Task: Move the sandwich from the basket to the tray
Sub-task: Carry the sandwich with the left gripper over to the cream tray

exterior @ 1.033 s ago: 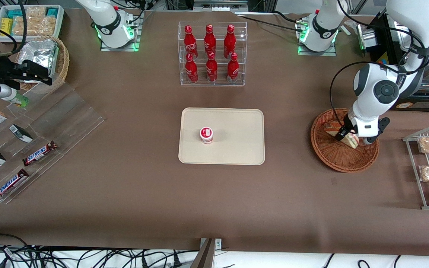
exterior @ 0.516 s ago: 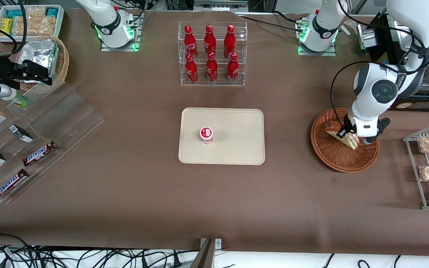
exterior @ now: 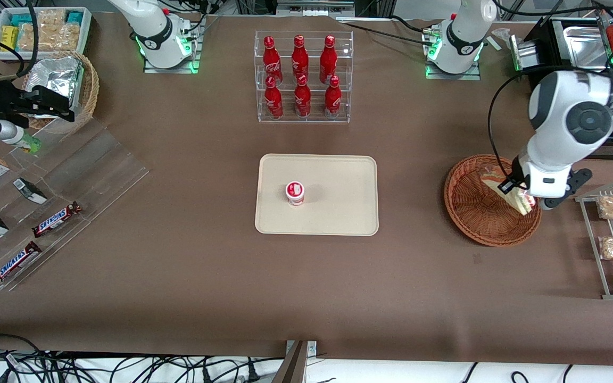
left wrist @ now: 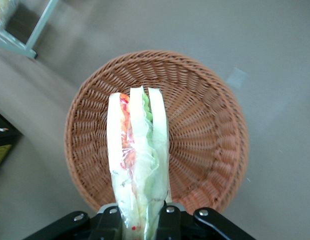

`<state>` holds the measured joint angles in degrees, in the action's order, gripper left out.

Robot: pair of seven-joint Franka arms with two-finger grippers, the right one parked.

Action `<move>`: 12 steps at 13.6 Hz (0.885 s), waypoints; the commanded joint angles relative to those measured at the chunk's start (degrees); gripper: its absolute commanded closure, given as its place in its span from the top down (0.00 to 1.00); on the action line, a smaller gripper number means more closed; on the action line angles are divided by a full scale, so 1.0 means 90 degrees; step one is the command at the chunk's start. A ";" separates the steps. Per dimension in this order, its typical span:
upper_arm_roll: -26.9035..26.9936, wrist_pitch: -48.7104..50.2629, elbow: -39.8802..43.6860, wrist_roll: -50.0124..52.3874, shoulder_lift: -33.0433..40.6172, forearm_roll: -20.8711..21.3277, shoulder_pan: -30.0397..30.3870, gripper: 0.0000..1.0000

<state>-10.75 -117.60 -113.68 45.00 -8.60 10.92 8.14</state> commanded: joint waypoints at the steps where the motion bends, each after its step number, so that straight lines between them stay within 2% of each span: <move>1: -0.0016 0.1043 0.0997 -0.0887 -0.0060 -0.0304 -0.0006 0.00; 5: -0.0211 0.1884 0.1936 -0.2087 -0.0128 -0.1006 -0.0093 0.00; 7: -0.0561 0.1885 0.1996 -0.2781 -0.0148 -0.1008 -0.0172 0.00; 10: -0.1361 0.1788 0.2103 -0.2823 -0.0381 -0.0930 -0.0201 0.00; 12: -0.1636 0.1710 0.2376 -0.2784 -0.0723 -0.0910 -0.0396 0.00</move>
<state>-23.90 -102.62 -96.62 21.61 -11.11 2.93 5.59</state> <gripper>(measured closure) 0.811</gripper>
